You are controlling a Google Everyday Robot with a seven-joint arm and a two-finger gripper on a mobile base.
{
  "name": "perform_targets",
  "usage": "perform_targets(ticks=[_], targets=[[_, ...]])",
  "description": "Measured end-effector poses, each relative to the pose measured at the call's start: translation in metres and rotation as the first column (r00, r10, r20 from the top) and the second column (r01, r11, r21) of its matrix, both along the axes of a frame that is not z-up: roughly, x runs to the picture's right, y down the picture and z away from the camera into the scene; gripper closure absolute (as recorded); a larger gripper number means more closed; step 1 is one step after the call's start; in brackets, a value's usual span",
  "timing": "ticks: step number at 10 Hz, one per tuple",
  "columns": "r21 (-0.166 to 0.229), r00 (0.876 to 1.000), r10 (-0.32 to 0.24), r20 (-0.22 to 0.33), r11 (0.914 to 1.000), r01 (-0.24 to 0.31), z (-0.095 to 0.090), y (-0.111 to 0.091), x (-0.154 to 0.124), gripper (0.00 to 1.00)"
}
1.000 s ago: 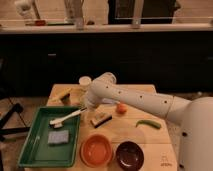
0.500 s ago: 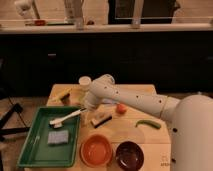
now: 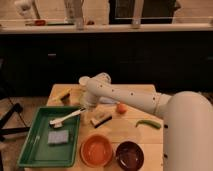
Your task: Place brush in paper cup
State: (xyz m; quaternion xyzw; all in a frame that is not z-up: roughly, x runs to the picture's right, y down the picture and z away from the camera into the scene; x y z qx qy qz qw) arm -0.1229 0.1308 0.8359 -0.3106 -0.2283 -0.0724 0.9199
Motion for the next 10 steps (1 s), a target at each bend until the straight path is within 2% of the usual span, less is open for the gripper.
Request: perform_targets(ticks=[2,5,10], targets=[[-0.007,1.000,-0.018,-0.022,0.9998,0.018,0.003,0.002,-0.003,0.20],[-0.035,0.999,-0.017,-0.042,0.9993,0.015,0.010,0.007,0.002,0.20],[-0.063,0.999,-0.010,-0.048,0.9980,0.007,0.015,0.012,0.005,0.21]])
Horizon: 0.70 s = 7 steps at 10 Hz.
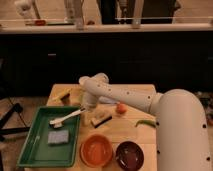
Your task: Place brush in paper cup
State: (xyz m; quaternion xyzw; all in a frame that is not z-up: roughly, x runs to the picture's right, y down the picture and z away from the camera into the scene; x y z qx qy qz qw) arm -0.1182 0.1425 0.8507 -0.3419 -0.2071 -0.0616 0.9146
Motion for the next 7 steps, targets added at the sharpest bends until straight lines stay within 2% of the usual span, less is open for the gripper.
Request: perform_targets(ticks=[1,3,7], targets=[[-0.003,1.000,0.000,0.009,1.0000,0.000,-0.0001,0.0015,-0.0006,0.27],[-0.005,1.000,0.005,0.013,1.0000,-0.005,0.0004,0.0014,0.0011,0.45],[-0.010,0.999,0.014,0.035,0.9999,-0.014,-0.0003,0.0019,-0.0004,0.85]])
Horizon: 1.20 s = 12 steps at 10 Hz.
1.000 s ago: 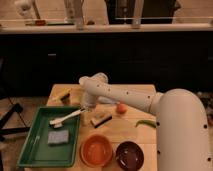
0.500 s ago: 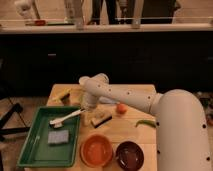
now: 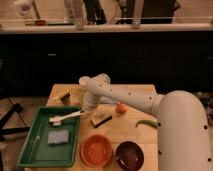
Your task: Place brush in paper cup
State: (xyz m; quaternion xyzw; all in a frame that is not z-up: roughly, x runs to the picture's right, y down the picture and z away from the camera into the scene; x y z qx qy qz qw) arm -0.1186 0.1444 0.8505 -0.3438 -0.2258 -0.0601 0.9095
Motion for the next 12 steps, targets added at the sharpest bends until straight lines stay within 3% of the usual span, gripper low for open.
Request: perform_targets(ticks=[1,2,8,12], targets=[[0.000,1.000,0.001,0.005,1.0000,-0.001,0.000,0.000,0.000,0.96],[0.001,1.000,0.002,0.009,1.0000,-0.002,-0.001,0.000,0.000,0.99],[0.033,0.999,0.022,0.042,0.9992,-0.023,-0.012,-0.006,0.000,1.00],[0.099,0.993,0.080,0.083,0.9911,-0.089,-0.036,-0.027,0.009,1.00]])
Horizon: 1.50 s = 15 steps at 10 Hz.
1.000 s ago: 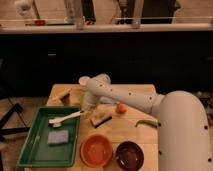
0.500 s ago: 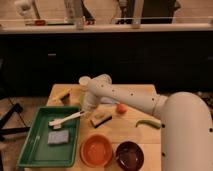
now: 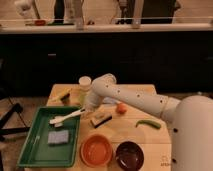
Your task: Place brush in paper cup
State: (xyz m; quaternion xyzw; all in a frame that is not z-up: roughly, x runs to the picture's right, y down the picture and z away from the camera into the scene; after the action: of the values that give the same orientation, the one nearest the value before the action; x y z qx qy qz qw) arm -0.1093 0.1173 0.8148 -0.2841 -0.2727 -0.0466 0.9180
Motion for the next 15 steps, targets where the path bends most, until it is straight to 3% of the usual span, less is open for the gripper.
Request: perform_targets(ticks=[2,5,10,12,15], targets=[[0.037,0.999,0.040,0.022,0.9985,-0.040,-0.016,-0.016,0.007,1.00],[0.065,0.996,0.074,0.054,0.9949,-0.077,-0.025,-0.029,0.011,1.00],[0.082,0.986,0.137,0.095,0.9861,-0.144,-0.031,-0.064,0.021,1.00],[0.095,0.979,0.170,0.109,0.9788,-0.181,-0.034,-0.093,0.029,1.00],[0.105,0.975,0.185,0.122,0.9746,-0.198,-0.035,-0.107,0.032,1.00]])
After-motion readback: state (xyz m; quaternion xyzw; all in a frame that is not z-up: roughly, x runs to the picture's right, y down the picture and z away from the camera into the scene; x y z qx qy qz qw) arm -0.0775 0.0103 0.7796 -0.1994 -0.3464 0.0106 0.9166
